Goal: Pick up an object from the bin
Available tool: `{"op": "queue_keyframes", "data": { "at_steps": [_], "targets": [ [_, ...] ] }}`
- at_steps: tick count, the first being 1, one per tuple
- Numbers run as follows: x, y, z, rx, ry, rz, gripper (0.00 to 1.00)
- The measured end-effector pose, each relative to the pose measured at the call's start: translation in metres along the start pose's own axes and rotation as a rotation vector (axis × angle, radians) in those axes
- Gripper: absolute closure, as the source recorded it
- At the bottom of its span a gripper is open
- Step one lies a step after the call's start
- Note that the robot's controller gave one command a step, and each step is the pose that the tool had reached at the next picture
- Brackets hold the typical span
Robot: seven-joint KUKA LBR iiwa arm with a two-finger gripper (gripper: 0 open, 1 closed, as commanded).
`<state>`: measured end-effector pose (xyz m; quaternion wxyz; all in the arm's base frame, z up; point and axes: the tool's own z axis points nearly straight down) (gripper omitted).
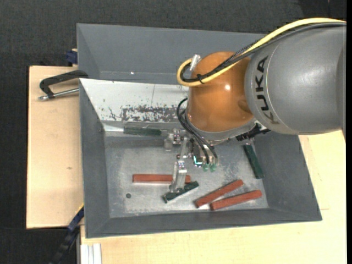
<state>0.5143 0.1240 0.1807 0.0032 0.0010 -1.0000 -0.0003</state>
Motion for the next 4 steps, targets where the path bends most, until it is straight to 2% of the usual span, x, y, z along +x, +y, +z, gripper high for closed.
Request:
{"op": "queue_keyframes", "data": {
  "at_steps": [1,2,3,4],
  "targets": [
    [-0.002,-0.001,-0.004,-0.001,-0.008,0.001,0.0],
    [-0.007,0.003,0.031,-0.001,-0.013,-0.069,0.0],
    [-0.024,0.002,0.081,0.0,-0.01,-0.259,0.0],
    [0.004,0.012,0.11,-0.001,-0.006,-0.19,1.0]
  ]
}}
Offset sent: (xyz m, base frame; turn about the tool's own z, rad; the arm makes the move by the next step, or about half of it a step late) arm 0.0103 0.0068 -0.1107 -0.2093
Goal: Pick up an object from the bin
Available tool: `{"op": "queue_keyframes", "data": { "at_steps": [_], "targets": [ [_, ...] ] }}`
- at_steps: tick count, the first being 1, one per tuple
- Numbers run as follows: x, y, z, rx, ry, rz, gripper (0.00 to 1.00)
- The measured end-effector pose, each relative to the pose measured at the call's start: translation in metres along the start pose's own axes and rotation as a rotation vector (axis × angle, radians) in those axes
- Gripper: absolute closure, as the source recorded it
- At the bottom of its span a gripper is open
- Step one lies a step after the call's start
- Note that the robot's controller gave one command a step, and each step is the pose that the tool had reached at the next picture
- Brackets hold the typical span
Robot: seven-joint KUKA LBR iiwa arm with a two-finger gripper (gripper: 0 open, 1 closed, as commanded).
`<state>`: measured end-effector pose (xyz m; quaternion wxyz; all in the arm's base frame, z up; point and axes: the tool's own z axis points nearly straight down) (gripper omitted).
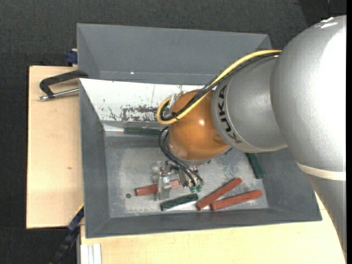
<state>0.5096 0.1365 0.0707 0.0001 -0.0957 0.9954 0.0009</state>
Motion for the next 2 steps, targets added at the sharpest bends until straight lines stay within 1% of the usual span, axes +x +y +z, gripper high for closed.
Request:
{"op": "queue_keyframes", "data": {
  "at_steps": [1,2],
  "targets": [
    [0.0,0.0,0.0,0.0,0.0,0.001,1.0],
    [-0.011,0.009,-0.168,0.0,-0.011,0.029,1.0]
  ]
}}
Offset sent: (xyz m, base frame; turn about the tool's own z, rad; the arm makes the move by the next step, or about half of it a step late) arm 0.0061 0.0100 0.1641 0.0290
